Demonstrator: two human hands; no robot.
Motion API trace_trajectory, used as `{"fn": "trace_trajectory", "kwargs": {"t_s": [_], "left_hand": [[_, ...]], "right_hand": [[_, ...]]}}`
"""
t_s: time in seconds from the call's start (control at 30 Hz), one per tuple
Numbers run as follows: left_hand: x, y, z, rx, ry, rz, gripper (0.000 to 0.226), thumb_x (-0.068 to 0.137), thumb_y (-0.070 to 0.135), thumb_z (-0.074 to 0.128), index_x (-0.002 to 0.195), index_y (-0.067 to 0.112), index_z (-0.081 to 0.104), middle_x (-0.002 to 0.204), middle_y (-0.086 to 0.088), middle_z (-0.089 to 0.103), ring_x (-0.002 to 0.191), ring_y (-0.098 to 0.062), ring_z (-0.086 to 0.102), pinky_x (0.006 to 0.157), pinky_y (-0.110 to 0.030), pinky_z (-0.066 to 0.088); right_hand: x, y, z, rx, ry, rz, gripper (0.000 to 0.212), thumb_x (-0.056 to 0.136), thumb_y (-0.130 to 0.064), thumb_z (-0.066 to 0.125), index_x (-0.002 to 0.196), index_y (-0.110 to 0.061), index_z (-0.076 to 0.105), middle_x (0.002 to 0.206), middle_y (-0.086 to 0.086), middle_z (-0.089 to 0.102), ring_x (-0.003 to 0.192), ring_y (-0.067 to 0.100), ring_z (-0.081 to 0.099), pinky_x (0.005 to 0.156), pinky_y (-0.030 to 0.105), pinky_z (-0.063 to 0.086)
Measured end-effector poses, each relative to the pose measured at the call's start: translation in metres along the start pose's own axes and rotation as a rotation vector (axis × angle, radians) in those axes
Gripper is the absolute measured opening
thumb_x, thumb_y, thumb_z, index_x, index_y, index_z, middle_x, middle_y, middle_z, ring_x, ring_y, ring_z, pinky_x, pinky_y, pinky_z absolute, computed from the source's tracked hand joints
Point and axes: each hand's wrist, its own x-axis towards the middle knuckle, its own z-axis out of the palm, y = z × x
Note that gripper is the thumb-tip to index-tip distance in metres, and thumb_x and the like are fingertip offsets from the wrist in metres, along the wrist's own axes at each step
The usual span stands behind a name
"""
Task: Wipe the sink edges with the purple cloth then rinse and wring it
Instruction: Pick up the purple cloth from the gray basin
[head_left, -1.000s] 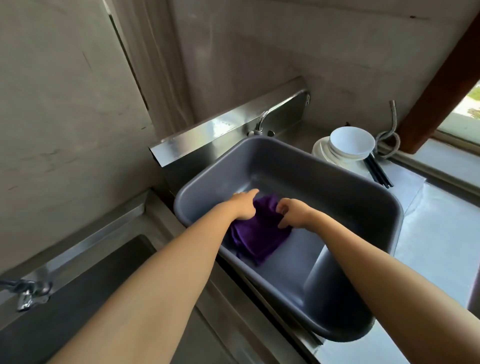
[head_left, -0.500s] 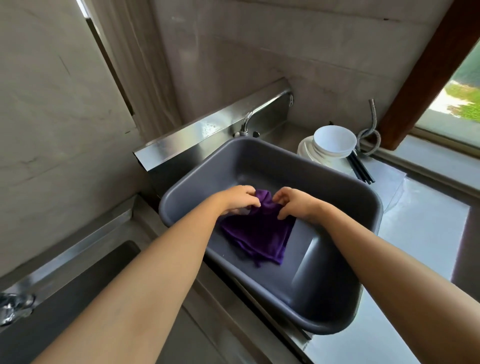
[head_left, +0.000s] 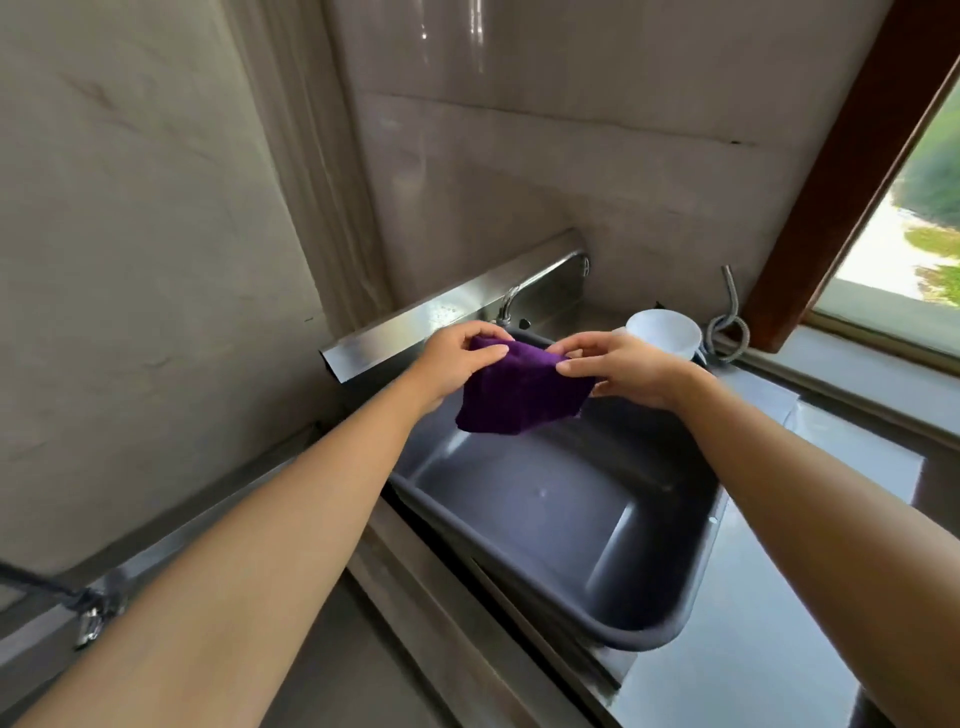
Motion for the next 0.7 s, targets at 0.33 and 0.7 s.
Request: {"fn": "trace_trajectory", "kwargs": {"t_s": [0.33,0.7], "left_hand": [[-0.057,0.060,-0.069,0.241,0.116,0.245,0.020,0.080,0.000,0.066,0.091,0.016,0.070,0.086,0.009,0.068,0.080,0.005,0.060,0.084,-0.017,0.049],[-0.136,0.082,-0.143,0.162,0.149,0.187,0.039,0.081,-0.006,0.061,0.075,0.032,0.073,0.078,0.017,0.071,0.079,0.002,0.062,0.078,-0.012,0.047]], "right_hand": [[0.003,-0.049,0.054,-0.128,-0.122,-0.114,0.032,0.080,-0.004,0.067,0.107,-0.018,0.059,0.100,0.007,0.063,0.087,0.022,0.064,0.079,0.034,0.056],[0.008,-0.090,0.118,0.110,-0.507,-0.200,0.036,0.089,-0.009,0.055,0.124,-0.017,0.056,0.106,0.004,0.064,0.089,0.017,0.063,0.076,0.028,0.056]]}}
